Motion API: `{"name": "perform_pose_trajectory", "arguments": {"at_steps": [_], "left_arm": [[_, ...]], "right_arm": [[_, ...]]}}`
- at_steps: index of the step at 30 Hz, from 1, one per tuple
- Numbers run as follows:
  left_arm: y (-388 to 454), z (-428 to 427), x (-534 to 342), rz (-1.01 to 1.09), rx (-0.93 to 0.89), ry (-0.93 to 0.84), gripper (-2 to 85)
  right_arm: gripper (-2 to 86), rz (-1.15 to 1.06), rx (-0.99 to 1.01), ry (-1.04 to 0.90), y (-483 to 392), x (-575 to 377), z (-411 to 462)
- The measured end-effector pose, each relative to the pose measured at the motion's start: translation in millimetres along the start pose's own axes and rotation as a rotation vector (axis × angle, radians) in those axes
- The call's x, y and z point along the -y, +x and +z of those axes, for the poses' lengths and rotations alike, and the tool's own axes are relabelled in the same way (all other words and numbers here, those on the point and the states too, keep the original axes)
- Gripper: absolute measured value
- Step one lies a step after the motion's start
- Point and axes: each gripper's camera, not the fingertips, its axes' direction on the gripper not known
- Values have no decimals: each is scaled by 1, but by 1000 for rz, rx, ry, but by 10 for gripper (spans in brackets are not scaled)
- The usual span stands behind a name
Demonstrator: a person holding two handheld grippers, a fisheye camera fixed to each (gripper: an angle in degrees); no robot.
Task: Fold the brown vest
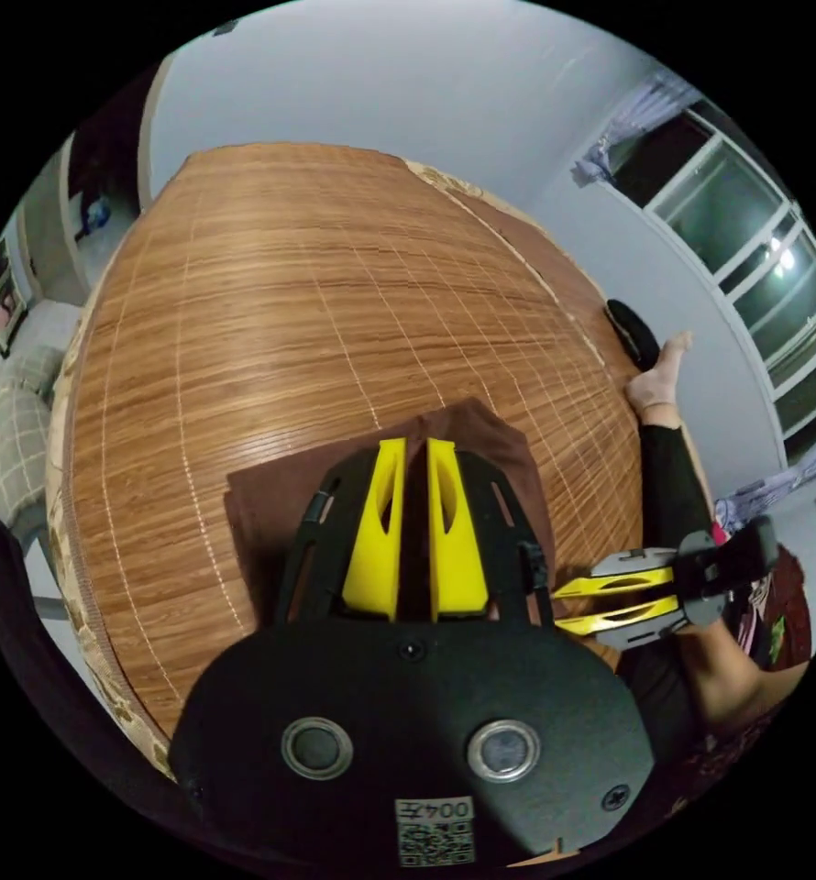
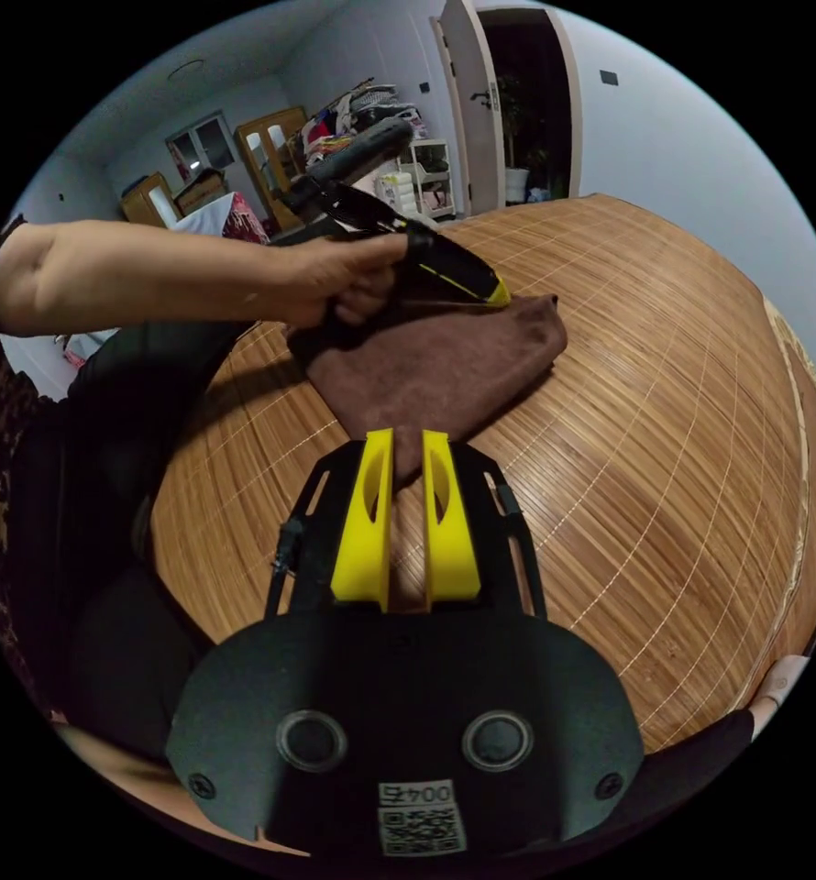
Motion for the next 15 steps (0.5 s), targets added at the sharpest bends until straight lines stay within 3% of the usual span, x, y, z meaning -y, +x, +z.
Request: {"name": "perform_pose_trajectory", "arguments": {"at_steps": [7,15], "left_arm": [[21,-67,-81,146,65,116,87],[43,-45,-127,299,273,-1,123]], "right_arm": [[64,-6,-7,7,-7,-8,12],[64,-17,-25,6,-12,-15,20]]}}
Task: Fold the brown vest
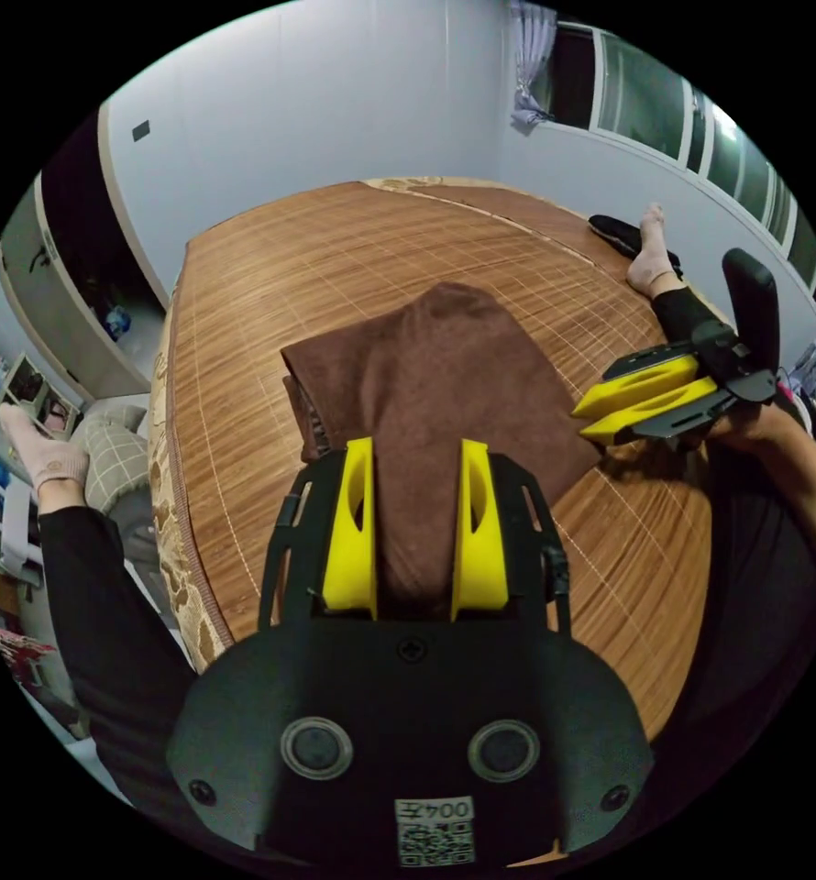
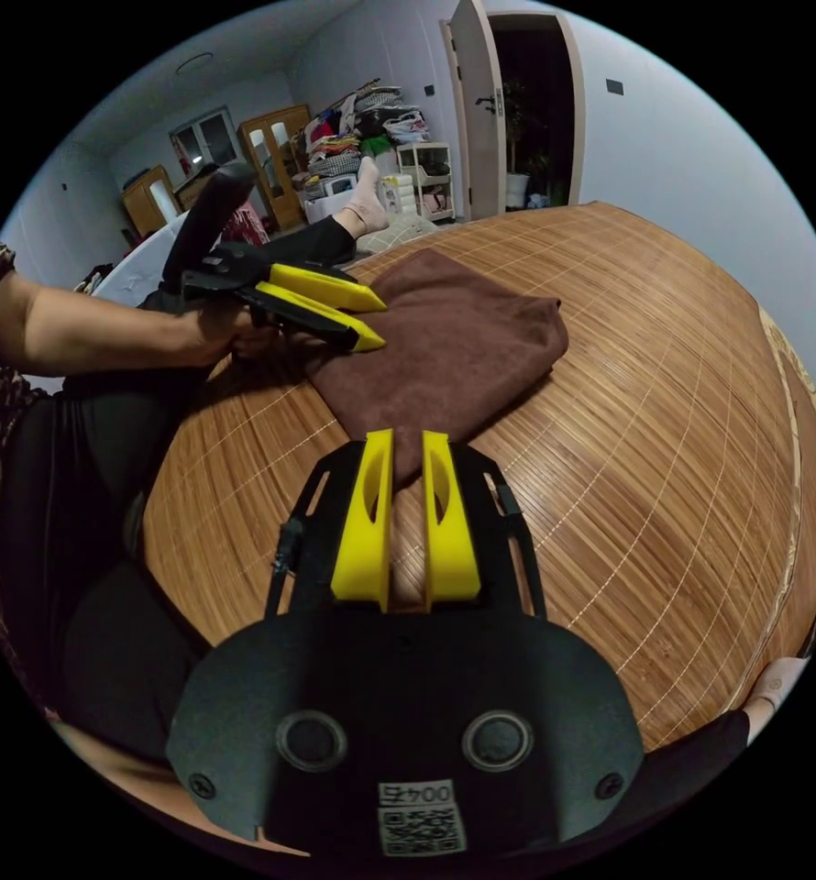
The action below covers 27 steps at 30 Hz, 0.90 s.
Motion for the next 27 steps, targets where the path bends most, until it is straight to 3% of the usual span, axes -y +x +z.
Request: {"name": "perform_pose_trajectory", "arguments": {"at_steps": [4,10,21,27], "left_arm": [[2,-3,-9,4,-1,4,126],[1,-9,-24,8,-14,11,130],[-52,-43,-39,-172,-121,182,123],[-89,1,-38,-222,-109,21,112]], "right_arm": [[73,74,48,5,10,-1,-11],[113,223,86,226,34,-11,-36],[161,53,-54,64,13,19,-11],[157,42,-68,0,21,19,-9]]}}
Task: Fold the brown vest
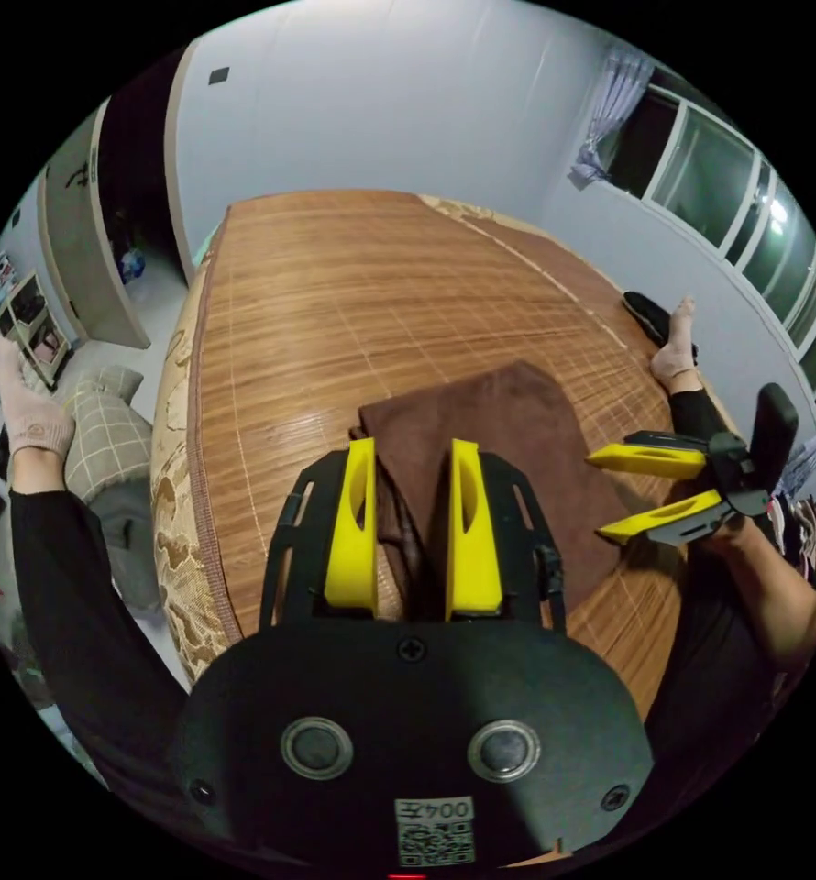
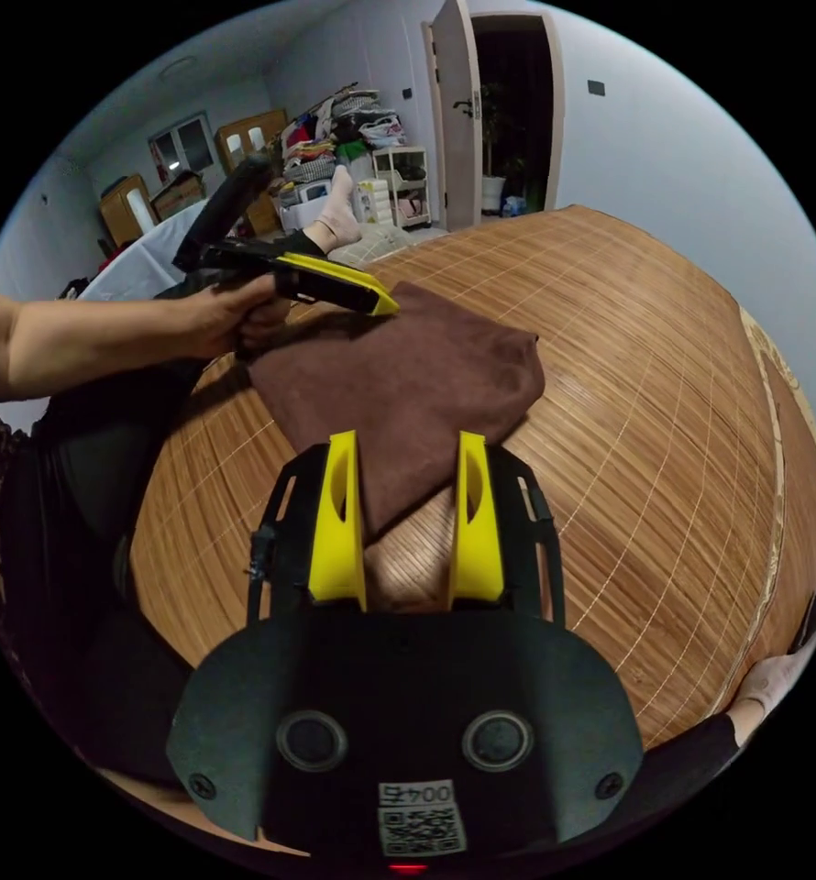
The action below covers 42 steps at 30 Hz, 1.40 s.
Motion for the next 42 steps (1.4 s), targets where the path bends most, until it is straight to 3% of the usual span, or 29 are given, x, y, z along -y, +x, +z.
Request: {"name": "perform_pose_trajectory", "arguments": {"at_steps": [12,18,26,42], "left_arm": [[-46,9,-32,-37,-71,-17,105],[-76,-30,-69,-164,-130,38,128],[-94,-55,-183,-463,-517,101,137],[-137,-42,-240,-502,-670,97,169]], "right_arm": [[155,39,54,15,33,-3,-24],[156,343,328,179,88,-26,-67],[158,687,580,170,120,-71,-97],[100,838,499,84,102,-50,-120]]}}
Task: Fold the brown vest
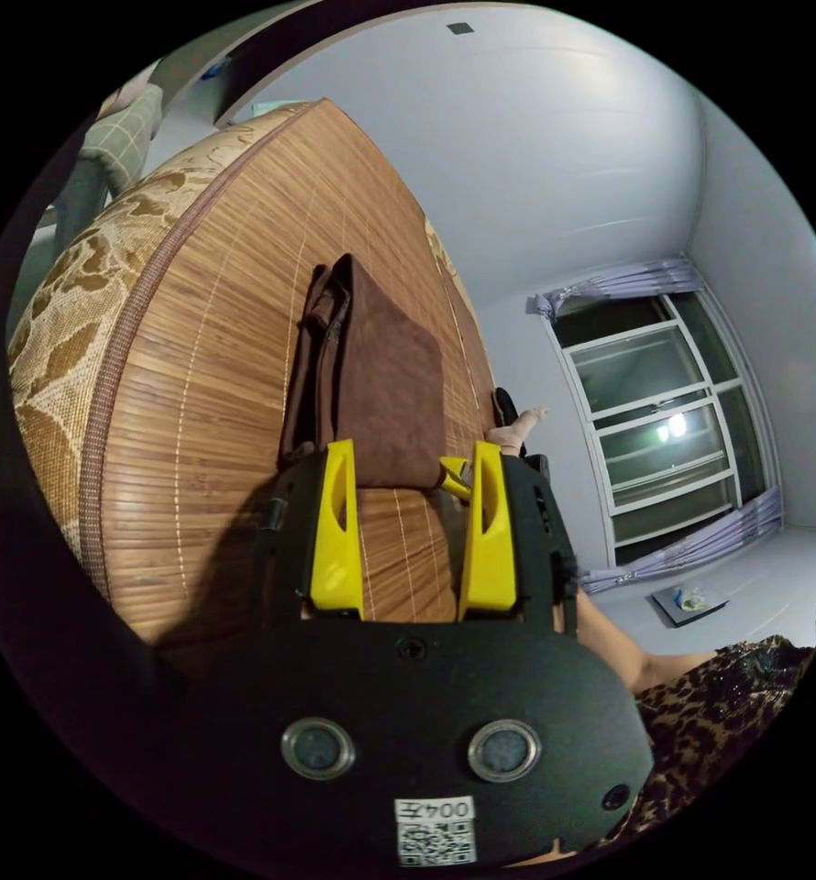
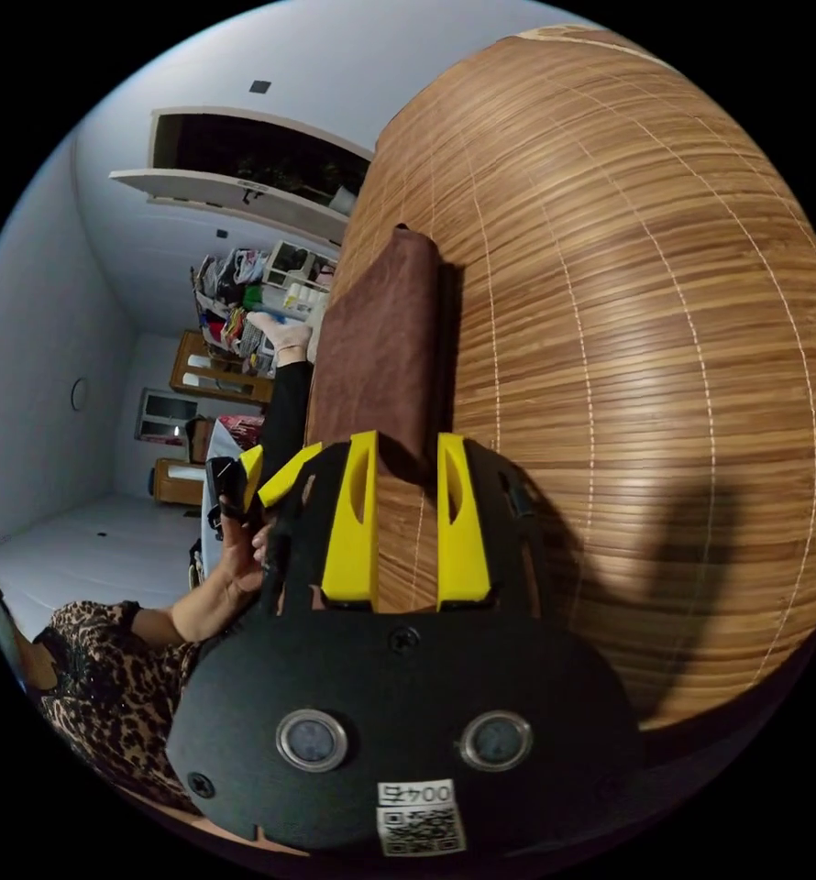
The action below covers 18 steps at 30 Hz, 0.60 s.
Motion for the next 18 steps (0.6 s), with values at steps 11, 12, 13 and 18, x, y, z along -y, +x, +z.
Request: {"name": "perform_pose_trajectory", "arguments": {"at_steps": [11,12,13,18], "left_arm": [[-22,-4,-27,-87,-92,-121,179],[-22,-3,-29,-92,-91,-133,180],[-24,1,-34,-102,-93,-153,183],[-35,11,-48,-152,-104,-224,191]], "right_arm": [[66,121,-17,4,-31,-47,-30],[65,133,-6,4,-32,-51,-32],[64,158,17,3,-32,-59,-37],[56,237,111,14,-39,-89,-57]]}}
